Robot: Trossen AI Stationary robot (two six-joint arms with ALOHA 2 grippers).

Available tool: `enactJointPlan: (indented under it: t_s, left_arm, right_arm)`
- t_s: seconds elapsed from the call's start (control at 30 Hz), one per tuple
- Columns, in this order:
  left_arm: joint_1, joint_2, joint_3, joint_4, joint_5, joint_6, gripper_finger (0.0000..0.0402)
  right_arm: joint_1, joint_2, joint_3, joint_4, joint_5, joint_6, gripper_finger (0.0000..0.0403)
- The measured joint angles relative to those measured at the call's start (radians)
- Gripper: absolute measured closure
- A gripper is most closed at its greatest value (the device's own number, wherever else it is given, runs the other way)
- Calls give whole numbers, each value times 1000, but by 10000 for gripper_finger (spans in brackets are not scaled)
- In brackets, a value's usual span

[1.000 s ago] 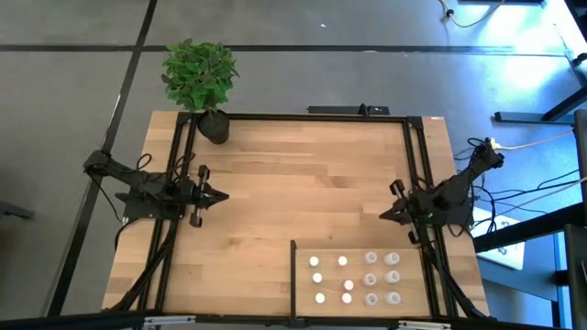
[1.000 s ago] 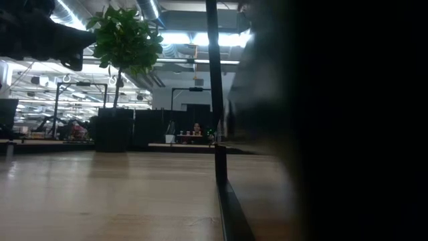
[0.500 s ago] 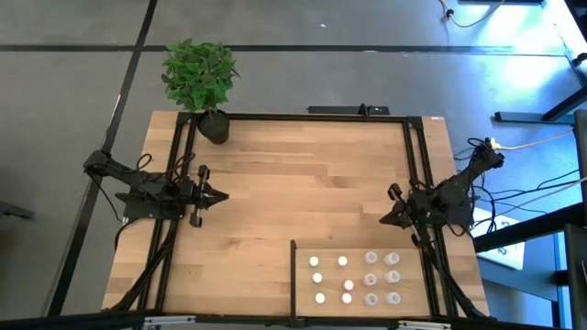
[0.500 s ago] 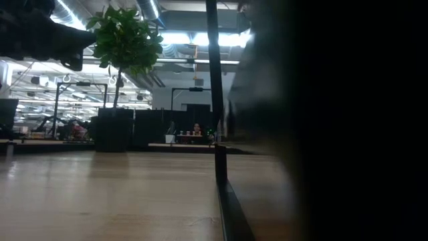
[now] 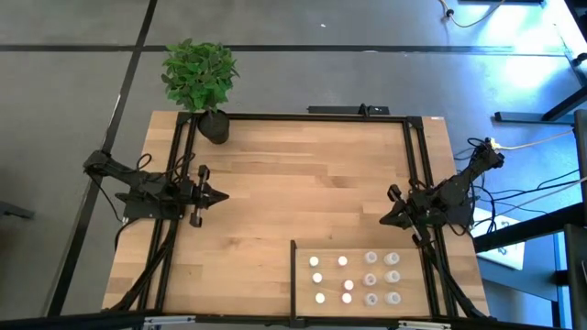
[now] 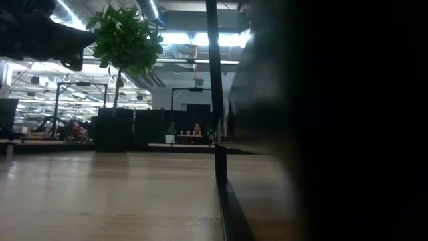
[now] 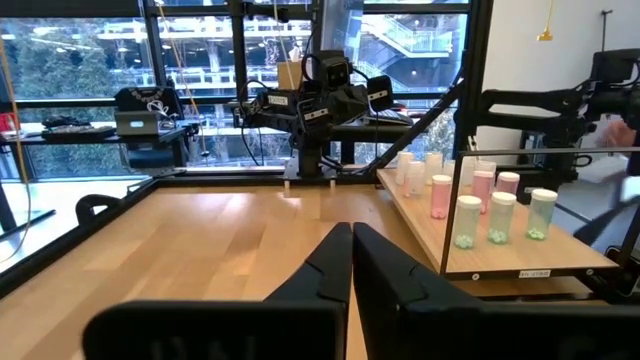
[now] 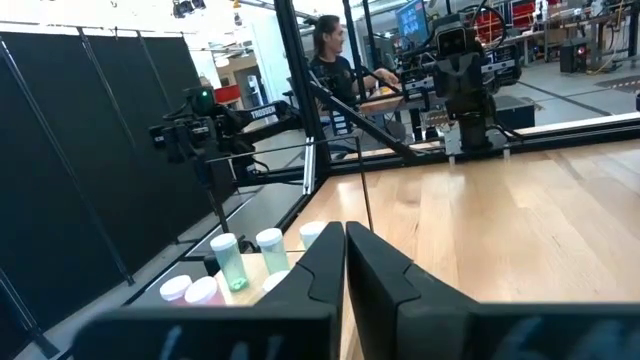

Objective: Pick and place medicine bottles onto shelf by color
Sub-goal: Return to Home Position

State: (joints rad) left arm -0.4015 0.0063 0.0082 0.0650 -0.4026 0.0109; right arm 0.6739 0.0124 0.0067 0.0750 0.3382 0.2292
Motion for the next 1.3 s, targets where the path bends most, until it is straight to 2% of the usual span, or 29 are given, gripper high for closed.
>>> enactJointPlan:
  t_s: [0.43, 1.3]
  left_arm:
    - [0, 0, 0, 0, 0, 0, 374]
    - [0, 0, 0, 0, 0, 0, 372]
  right_arm:
    - [0, 0, 0, 0, 0, -1, 387]
    - [0, 0, 0, 1, 0, -1, 386]
